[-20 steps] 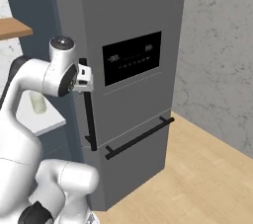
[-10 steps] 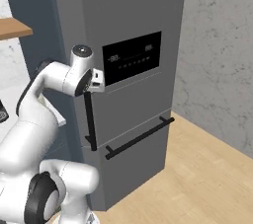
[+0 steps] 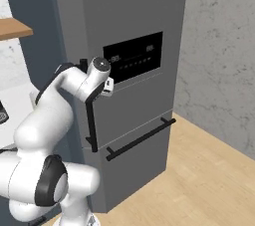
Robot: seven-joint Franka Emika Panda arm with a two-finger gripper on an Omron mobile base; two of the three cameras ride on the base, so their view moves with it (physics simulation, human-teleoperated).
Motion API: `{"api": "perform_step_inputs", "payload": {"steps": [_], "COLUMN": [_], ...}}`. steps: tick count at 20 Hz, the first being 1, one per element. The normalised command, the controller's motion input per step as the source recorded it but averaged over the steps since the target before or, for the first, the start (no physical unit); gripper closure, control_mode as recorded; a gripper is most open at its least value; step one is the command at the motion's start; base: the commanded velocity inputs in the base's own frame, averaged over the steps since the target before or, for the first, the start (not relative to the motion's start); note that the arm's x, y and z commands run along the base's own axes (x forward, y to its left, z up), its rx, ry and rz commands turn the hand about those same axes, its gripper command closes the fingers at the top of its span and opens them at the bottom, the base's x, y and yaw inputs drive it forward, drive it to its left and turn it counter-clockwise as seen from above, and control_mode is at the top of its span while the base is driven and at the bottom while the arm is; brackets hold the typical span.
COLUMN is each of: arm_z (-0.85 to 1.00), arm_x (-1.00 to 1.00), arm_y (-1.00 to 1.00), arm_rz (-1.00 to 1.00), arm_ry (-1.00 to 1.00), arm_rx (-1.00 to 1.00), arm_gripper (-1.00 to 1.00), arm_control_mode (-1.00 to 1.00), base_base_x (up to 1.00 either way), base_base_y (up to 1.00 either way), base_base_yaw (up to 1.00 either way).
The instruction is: Grab a lemon wedge from the fridge and one ice cube from the ice bowl, and put them in the glass of lemonade.
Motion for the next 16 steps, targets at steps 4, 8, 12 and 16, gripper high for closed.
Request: {"api": "perform_step_inputs", "payload": {"steps": [4, 8, 12, 16], "arm_z": [-0.19, -0.16, -0.14, -0.20], "arm_x": [0.38, 0.11, 0.08, 0.04], "arm_y": [0.00, 0.10, 0.29, 0.33], "arm_rz": [0.00, 0.00, 0.00, 0.05], "arm_ry": [-0.04, 0.00, 0.00, -0.08], "arm_rx": [0.10, 0.05, 0.04, 0.04], "arm_gripper": [-1.00, -1.00, -1.00, -1.00], "arm_control_mode": [-1.00, -1.00, -1.00, -1.00], "base_base_x": [0.00, 0.00, 0.00, 0.00], "base_base_y": [0.00, 0.00, 0.00, 0.00], "base_base_yaw": [0.00, 0.00, 0.00, 0.00]}}
